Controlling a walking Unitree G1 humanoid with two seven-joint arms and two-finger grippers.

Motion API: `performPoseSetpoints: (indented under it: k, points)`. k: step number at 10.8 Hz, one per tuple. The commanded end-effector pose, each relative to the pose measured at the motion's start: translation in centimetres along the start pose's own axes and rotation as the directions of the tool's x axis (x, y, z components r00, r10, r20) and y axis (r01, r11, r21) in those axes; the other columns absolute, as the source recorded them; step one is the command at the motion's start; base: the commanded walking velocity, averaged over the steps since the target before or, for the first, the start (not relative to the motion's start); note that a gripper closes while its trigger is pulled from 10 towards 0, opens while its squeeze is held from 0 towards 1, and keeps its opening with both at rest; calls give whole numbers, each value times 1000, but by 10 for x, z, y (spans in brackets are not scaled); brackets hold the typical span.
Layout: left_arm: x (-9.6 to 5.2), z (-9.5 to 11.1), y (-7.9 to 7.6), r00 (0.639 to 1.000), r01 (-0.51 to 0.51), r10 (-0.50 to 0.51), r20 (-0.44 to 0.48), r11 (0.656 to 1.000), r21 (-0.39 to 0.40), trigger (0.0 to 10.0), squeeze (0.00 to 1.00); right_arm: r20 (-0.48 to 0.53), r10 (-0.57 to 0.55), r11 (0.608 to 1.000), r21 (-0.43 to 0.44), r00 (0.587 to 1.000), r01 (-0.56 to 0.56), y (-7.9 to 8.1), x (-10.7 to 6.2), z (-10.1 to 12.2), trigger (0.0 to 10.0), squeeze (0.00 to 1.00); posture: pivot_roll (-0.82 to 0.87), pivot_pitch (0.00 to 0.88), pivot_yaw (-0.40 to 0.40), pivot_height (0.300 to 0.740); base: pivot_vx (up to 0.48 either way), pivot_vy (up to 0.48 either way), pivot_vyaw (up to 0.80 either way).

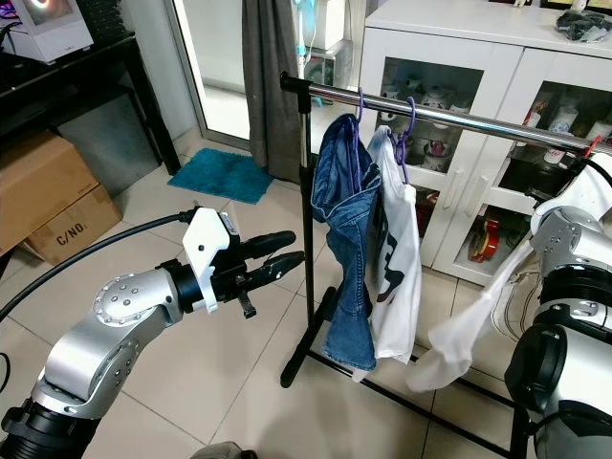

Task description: Hang hanger

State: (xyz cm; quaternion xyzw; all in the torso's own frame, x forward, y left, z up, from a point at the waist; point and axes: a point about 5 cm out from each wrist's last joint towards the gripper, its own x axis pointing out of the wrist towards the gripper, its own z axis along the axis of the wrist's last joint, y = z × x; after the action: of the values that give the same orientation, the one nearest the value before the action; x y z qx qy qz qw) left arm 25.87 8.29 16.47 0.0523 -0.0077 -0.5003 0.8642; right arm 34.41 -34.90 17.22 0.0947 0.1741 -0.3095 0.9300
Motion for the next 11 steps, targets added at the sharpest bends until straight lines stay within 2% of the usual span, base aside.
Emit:
performPoseSetpoints:
  k: [1,6,8,11]
  points:
    - [1,1,1,1000,8,-8,-4,1000,18,10000,0,9,15,1000,6,1000,-15,3,0,4,0,0,122,0,53,740,0,0,0]
    - [0,0,1,1000,10,-10,-13,1000,26,10000,0,17,49,998,-31,999,-48,3,-2,7,0,0,122,0,56,740,0,0,0]
    - [0,-1,2,1000,2,-1,-19,1000,28,10000,0,52,118,989,-93,992,-113,8,-5,8,0,0,120,0,55,740,0,0,0]
    - [0,-5,8,997,-56,58,-46,997,49,10000,0,69,162,980,-129,984,-152,11,-7,7,0,0,122,0,55,740,0,0,0]
